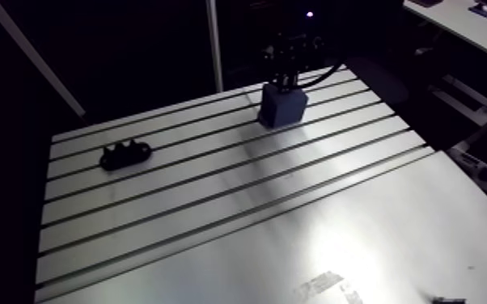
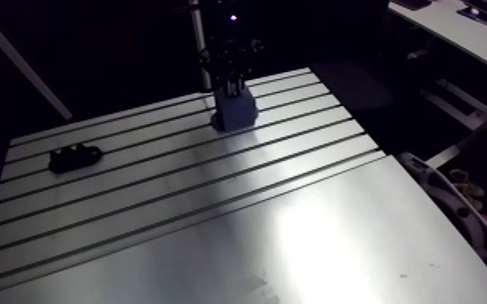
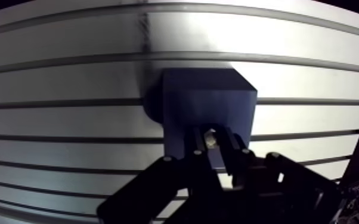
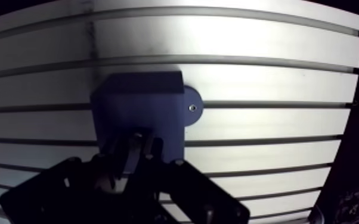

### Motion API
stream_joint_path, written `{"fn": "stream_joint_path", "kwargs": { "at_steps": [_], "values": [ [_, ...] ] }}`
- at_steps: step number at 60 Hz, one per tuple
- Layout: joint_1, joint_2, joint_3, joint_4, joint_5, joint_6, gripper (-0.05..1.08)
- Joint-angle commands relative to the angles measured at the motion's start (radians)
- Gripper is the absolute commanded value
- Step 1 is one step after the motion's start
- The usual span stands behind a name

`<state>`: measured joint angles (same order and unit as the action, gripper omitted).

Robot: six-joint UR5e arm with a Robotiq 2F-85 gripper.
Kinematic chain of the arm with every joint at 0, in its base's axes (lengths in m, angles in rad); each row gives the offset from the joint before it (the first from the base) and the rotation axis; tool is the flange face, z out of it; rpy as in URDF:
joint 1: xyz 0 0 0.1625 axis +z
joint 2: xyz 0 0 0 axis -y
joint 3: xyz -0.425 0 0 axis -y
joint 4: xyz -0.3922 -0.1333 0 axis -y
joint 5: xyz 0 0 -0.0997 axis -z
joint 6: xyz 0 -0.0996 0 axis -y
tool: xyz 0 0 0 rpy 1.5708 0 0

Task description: Pick up the M10 bolt and insert it into the hex recess until seated.

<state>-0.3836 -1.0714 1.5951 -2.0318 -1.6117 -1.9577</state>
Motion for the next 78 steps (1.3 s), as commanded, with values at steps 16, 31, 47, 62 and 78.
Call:
{"fn": "stream_joint_path", "kwargs": {
  "at_steps": [16, 31, 47, 62, 78],
  "values": [
    [0.004, -0.001, -0.004, 0.007, -0.004, -0.022, 0.75],
    [0.015, -0.001, -0.002, 0.017, -0.004, -0.114, 0.77],
    [0.02, -0.003, -0.005, 0.018, -0.006, -0.25, 0.8],
    [0.02, -0.006, -0.007, 0.018, -0.006, -0.324, 0.81],
    [0.02, -0.005, -0.001, 0.021, -0.007, -0.397, 0.81]
  ]
}}
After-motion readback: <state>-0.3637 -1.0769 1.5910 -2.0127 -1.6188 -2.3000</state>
